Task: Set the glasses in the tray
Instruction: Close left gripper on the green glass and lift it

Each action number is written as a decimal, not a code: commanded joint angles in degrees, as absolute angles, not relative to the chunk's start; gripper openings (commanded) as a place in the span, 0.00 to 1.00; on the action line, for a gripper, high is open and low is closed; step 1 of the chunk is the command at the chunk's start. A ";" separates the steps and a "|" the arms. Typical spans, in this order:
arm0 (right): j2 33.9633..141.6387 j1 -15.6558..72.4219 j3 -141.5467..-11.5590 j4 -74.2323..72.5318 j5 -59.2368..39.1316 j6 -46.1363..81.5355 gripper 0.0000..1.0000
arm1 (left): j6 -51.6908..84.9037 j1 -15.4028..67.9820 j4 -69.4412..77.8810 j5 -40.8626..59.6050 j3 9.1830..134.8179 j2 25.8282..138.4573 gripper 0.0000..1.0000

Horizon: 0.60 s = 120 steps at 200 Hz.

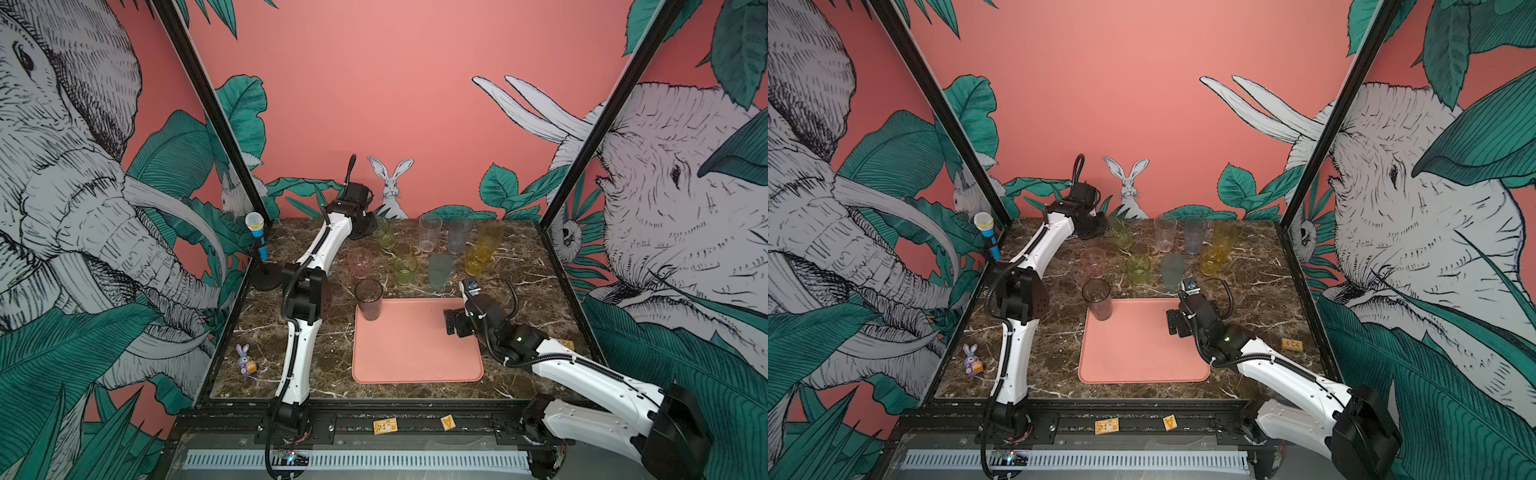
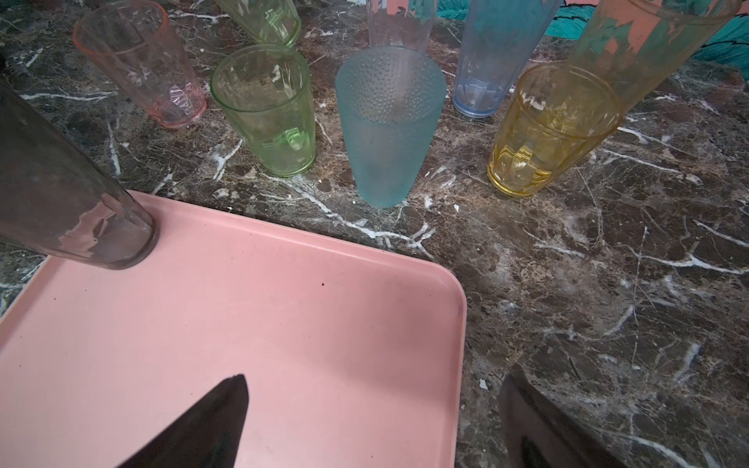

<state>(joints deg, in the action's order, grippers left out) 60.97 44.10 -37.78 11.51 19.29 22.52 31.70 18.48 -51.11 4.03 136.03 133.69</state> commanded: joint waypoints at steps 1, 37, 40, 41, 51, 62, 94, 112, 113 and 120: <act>59.55 43.95 -37.71 10.20 20.02 23.09 0.99 | 30.18 18.13 -53.40 3.70 135.71 125.56 0.00; 58.41 43.99 -36.85 9.77 19.98 23.20 0.99 | 28.76 18.13 -56.87 2.44 132.99 119.73 0.00; 58.37 43.96 -36.81 9.74 19.96 23.27 0.99 | 28.70 18.08 -57.06 2.30 132.57 119.18 0.00; 58.36 43.95 -36.77 9.79 19.95 23.28 0.99 | 28.68 18.09 -57.14 2.34 132.42 118.96 0.00; 58.19 43.95 -36.74 9.76 20.04 23.29 0.99 | 28.48 18.15 -58.20 2.24 131.55 117.08 0.00; 57.99 44.00 -36.65 9.76 20.03 23.42 0.99 | 28.39 18.13 -59.68 2.49 131.01 115.33 0.00; 57.49 43.95 -36.13 9.66 20.13 23.83 0.99 | 27.82 18.11 -64.35 2.47 129.06 110.14 0.00; 57.05 43.95 -35.71 9.50 20.19 23.99 0.99 | 27.13 18.08 -66.06 2.00 127.03 106.98 0.00; 57.00 43.95 -35.74 9.50 20.20 23.99 0.99 | 27.06 18.09 -66.16 2.01 126.97 106.80 0.00; 56.88 43.95 -35.60 9.49 20.14 23.99 0.99 | 26.79 18.12 -66.95 1.76 126.28 105.69 0.00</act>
